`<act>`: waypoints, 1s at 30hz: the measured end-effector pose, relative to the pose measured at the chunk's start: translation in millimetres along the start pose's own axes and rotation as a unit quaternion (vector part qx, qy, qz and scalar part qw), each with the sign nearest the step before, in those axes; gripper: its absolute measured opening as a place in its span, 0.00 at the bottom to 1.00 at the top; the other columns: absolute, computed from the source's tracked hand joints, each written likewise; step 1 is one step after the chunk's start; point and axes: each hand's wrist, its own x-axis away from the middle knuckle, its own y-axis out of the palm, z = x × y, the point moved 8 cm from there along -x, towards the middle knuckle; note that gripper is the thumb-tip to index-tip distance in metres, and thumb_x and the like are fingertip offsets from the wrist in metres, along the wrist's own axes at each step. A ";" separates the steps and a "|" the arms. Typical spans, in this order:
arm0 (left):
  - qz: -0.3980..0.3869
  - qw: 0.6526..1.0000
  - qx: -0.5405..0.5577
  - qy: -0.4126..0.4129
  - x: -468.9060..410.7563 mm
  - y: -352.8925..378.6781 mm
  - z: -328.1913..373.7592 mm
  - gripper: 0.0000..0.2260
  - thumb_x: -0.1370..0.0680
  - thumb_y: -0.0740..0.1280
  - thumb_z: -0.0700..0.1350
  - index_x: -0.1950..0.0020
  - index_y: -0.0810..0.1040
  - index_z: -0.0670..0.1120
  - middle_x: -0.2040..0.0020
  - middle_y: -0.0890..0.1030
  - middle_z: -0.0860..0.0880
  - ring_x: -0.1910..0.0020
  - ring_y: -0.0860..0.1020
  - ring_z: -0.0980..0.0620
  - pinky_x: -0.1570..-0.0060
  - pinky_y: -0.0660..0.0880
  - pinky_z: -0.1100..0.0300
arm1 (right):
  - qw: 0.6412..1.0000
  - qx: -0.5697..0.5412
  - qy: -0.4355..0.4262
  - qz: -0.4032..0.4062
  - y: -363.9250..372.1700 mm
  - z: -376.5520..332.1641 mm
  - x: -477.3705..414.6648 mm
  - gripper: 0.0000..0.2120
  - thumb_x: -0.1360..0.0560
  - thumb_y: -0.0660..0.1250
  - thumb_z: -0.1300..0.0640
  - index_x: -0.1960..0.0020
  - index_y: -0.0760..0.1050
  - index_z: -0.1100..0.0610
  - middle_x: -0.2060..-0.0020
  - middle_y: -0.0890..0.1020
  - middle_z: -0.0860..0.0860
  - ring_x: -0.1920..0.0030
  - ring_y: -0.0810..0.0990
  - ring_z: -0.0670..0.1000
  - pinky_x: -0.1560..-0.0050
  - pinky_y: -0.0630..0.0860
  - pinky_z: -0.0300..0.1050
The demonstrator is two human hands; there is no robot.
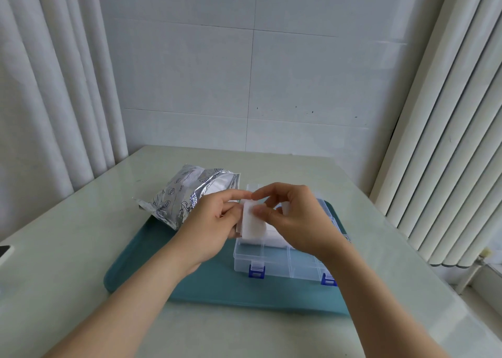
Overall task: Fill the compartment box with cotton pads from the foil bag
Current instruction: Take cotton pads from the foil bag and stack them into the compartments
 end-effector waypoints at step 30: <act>-0.001 0.993 0.114 -0.033 5.1 9.9 1.6 0.13 0.14 0.60 0.32 0.36 0.69 0.49 0.46 0.87 0.37 0.51 0.87 0.35 0.47 0.85 0.46 | 0.980 -0.173 0.035 0.088 1.2 -4.0 5.5 0.21 0.18 0.50 0.68 0.35 0.72 0.49 0.55 0.79 0.53 0.58 0.76 0.48 0.54 0.75 0.40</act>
